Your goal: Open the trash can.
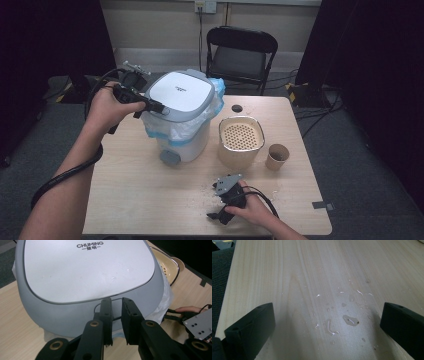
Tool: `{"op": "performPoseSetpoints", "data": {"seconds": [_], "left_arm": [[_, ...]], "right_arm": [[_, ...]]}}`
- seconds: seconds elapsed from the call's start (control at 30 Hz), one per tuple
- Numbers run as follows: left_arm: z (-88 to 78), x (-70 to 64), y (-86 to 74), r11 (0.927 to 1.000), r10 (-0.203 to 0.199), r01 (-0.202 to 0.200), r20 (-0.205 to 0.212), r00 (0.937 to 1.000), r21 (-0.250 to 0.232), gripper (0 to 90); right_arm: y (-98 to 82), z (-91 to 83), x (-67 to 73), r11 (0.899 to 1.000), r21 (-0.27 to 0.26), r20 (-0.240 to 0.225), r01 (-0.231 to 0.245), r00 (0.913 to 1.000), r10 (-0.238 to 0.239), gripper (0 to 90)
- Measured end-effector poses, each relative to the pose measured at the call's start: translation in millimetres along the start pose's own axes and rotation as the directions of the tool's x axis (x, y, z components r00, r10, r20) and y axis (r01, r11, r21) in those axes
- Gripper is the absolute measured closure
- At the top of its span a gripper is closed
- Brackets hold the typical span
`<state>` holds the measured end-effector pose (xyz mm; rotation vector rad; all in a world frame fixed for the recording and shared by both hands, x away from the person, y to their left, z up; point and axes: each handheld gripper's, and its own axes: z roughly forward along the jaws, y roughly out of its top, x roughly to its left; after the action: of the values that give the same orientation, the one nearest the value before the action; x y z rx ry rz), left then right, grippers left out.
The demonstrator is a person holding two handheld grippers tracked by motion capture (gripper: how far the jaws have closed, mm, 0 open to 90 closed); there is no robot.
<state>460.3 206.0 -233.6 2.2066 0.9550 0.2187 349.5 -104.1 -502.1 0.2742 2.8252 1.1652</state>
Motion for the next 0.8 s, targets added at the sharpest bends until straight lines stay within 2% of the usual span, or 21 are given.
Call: {"op": "performPoseSetpoints", "data": {"seconds": [0.23,0.37,0.5,0.73,0.8], "left_arm": [[4.8,1.3,2.2,0.9999,0.011,-0.011,-0.011,0.9999,-0.011,80.9],[6.6,1.7,2.7,0.9997,0.001,-0.001,-0.007,1.0000,-0.022,82.2],[7.2,1.3,2.9,0.9996,0.015,-0.015,-0.012,0.9998,-0.024,83.9],[7.3,3.5,0.0,0.9991,0.001,-0.001,-0.009,1.0000,-0.042,87.8],[7.2,2.6,0.8,0.9993,0.012,-0.013,-0.019,0.9998,-0.034,87.9]], "right_arm": [[0.0,0.0,-0.1,1.000,0.001,0.000,0.001,1.0000,-0.001,0.0],[0.0,0.0,0.1,1.000,0.000,0.000,0.000,1.0000,0.000,0.0],[0.0,0.0,0.0,1.000,0.000,0.000,0.000,1.0000,0.000,0.0],[-0.1,-0.1,-0.1,1.000,0.001,0.000,0.001,1.0000,-0.001,0.0],[0.0,-0.1,0.0,1.000,0.000,0.000,0.000,1.0000,0.000,0.0]]}}
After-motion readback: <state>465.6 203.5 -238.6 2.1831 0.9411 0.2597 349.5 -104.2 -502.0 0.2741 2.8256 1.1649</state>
